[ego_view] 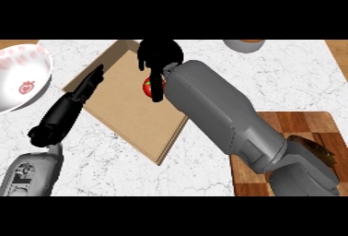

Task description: Pick the tomato from the cutting board and place it in the cardboard box

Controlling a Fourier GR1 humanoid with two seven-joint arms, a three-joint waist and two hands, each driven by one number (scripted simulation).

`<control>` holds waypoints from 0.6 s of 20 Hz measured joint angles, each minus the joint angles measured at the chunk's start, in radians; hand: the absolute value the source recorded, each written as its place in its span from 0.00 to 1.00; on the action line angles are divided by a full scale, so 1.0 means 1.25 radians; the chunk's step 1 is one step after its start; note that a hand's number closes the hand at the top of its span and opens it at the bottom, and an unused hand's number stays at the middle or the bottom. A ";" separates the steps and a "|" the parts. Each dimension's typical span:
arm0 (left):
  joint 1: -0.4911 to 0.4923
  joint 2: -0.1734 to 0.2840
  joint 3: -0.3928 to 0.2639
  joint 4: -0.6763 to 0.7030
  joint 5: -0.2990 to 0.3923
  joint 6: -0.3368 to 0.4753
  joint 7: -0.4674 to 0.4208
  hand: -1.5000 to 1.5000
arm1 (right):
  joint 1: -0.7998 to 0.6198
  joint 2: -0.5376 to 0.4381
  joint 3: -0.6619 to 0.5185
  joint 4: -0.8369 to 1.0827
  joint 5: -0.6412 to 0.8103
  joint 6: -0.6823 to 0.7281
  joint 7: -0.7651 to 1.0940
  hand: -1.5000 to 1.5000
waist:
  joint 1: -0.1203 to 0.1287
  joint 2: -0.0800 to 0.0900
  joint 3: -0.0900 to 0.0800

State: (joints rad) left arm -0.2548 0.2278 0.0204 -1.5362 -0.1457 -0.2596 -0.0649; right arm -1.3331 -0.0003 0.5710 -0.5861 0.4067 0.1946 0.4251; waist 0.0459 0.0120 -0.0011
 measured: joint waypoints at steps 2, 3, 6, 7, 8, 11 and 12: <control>-0.002 -0.002 0.000 0.002 -0.002 0.001 -0.003 0.50 | -0.011 0.000 -0.012 0.022 -0.016 0.020 -0.052 0.00 | 0.000 0.001 0.000; -0.003 -0.002 0.000 0.013 -0.007 0.003 -0.010 0.50 | -0.006 0.000 -0.015 0.026 -0.022 0.013 -0.083 0.00 | -0.001 0.001 0.000; -0.007 -0.014 -0.007 0.016 -0.015 0.013 -0.010 0.50 | 0.000 0.000 -0.056 0.017 -0.052 -0.042 -0.158 0.00 | -0.001 0.002 0.001; -0.009 -0.011 -0.005 0.016 -0.013 0.010 -0.009 0.50 | 0.005 0.000 -0.079 0.004 -0.074 -0.070 -0.177 0.00 | 0.000 0.002 0.001; -0.011 -0.009 -0.001 0.017 -0.011 0.010 -0.009 0.50 | 0.010 0.000 -0.112 -0.011 -0.102 -0.098 -0.194 0.00 | 0.000 0.002 0.002; -0.004 -0.004 0.002 0.013 -0.007 0.004 -0.013 0.50 | 0.033 0.000 -0.218 -0.044 -0.201 -0.175 -0.231 0.00 | 0.003 0.001 0.003; -0.004 -0.004 0.001 0.012 -0.008 0.004 -0.014 0.50 | 0.037 0.000 -0.253 -0.046 -0.233 -0.196 -0.241 0.00 | 0.005 0.003 0.003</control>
State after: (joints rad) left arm -0.2601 0.2228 0.0216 -1.5215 -0.1555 -0.2550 -0.0828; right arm -1.2873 -0.0003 0.2546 -0.6439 0.1155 -0.0510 0.1237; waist 0.0524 0.0154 0.0022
